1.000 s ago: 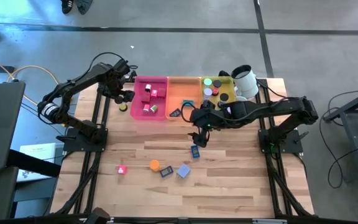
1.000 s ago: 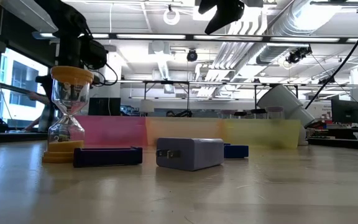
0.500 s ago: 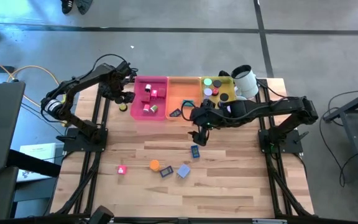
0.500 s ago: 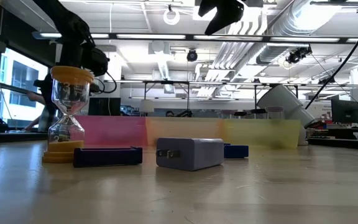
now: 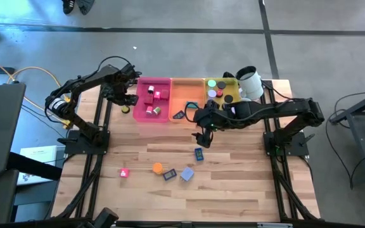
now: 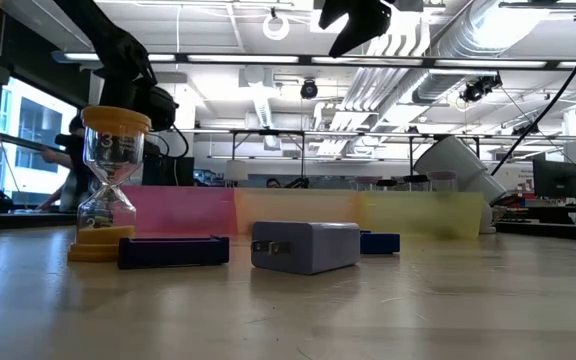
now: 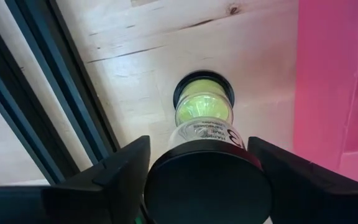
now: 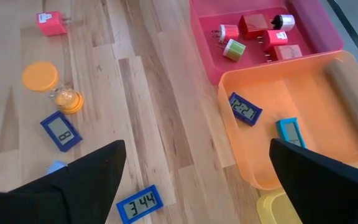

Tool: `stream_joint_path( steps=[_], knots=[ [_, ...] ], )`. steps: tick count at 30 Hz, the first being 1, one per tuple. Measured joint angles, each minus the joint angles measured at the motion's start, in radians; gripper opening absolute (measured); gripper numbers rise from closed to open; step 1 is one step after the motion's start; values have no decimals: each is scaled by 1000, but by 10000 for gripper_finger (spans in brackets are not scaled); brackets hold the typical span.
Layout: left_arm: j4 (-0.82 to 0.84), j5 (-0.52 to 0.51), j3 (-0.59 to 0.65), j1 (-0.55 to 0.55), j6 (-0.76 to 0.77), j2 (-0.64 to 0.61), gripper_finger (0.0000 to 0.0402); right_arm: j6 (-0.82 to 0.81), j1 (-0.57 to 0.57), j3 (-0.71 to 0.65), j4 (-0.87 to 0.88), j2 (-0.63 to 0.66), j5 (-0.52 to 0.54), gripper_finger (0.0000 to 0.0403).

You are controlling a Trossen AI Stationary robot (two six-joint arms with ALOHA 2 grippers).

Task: Pick & Place Office items
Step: Put the black hourglass into the yellow bin

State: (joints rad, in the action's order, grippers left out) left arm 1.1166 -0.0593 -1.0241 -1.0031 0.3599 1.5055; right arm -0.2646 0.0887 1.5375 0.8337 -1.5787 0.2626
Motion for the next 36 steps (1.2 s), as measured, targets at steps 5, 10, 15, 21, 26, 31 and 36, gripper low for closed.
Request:
stream_joint_path(
  steps=[5, 10, 15, 21, 26, 31, 36],
  knots=[
    [-3, -1, 0, 0, 0, 0, 224, 0, 0, 0, -3, 0, 12, 387],
    [-2, -3, 0, 0, -11, 0, 197, 7, 0, 0, -8, 0, 27, 387],
    [13, -6, 0, 0, -23, -1, 197, 8, 0, 0, -8, 0, 32, 387],
    [100, -31, -3, 11, -53, -66, 197, 8, 0, 0, -8, 0, 35, 387],
    [187, -25, -54, 20, -51, -182, 197, 24, 0, 0, -8, 0, 47, 387],
    [255, 33, -157, 59, -8, -326, 197, 35, 0, 0, -15, 0, 125, 387],
    [202, 150, -239, 132, 91, -481, 197, 61, 0, 0, -25, 11, 215, 387]
  ],
)
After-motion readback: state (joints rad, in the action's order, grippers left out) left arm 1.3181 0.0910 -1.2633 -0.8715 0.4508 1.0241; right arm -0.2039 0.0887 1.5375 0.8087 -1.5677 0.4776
